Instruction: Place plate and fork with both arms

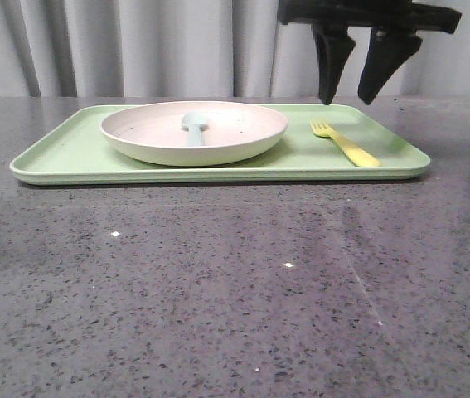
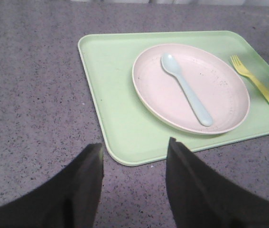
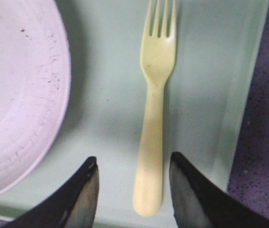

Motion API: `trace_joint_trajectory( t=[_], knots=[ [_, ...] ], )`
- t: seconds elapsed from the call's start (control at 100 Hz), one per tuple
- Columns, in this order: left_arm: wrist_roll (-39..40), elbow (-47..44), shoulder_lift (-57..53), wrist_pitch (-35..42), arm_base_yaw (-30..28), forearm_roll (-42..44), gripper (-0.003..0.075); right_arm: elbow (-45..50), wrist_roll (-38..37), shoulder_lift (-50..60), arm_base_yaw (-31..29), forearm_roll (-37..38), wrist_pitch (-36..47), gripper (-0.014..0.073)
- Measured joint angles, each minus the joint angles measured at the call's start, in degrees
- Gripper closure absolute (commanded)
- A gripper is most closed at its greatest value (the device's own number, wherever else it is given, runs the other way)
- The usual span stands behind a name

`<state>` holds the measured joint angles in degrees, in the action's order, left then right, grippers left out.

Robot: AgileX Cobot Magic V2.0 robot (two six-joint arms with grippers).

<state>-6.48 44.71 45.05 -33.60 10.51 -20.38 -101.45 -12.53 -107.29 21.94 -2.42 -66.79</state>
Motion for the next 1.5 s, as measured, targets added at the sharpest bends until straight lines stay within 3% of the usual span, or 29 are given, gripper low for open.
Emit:
trace_joint_trajectory(
  t=[0.19, 0.63, 0.8, 0.88, 1.15, 1.5],
  knots=[
    [0.00, 0.00, -2.01, 1.02, 0.00, -0.20, 0.0407, 6.85, 0.00, 8.38, 0.00, 0.00, 3.68, 0.0237],
    [0.00, -0.14, -5.89, 1.32, 0.00, 1.21, 0.0407, 34.55, 0.11, 35.46, 0.00, 0.00, 19.78, 0.0239],
    [0.00, -1.87, -8.27, 2.00, 0.00, 1.69, 0.0412, 44.80, 0.11, 45.74, 0.00, 0.87, 24.85, 0.0331],
    [0.00, -3.45, -9.59, 2.25, 0.00, 1.72, 0.0457, 48.82, 0.11, 50.03, 0.00, 1.29, 26.52, 0.0398],
    [0.00, -8.80, -14.48, 2.36, 0.00, 1.81, 0.0743, 60.02, 0.21, 62.43, 0.00, 1.40, 28.79, 0.0647],
    [0.00, -13.67, -21.65, 2.47, 0.00, 1.81, 0.0741, 70.99, 0.21, 77.06, 0.00, 1.49, 32.78, 0.0660]
  ],
)
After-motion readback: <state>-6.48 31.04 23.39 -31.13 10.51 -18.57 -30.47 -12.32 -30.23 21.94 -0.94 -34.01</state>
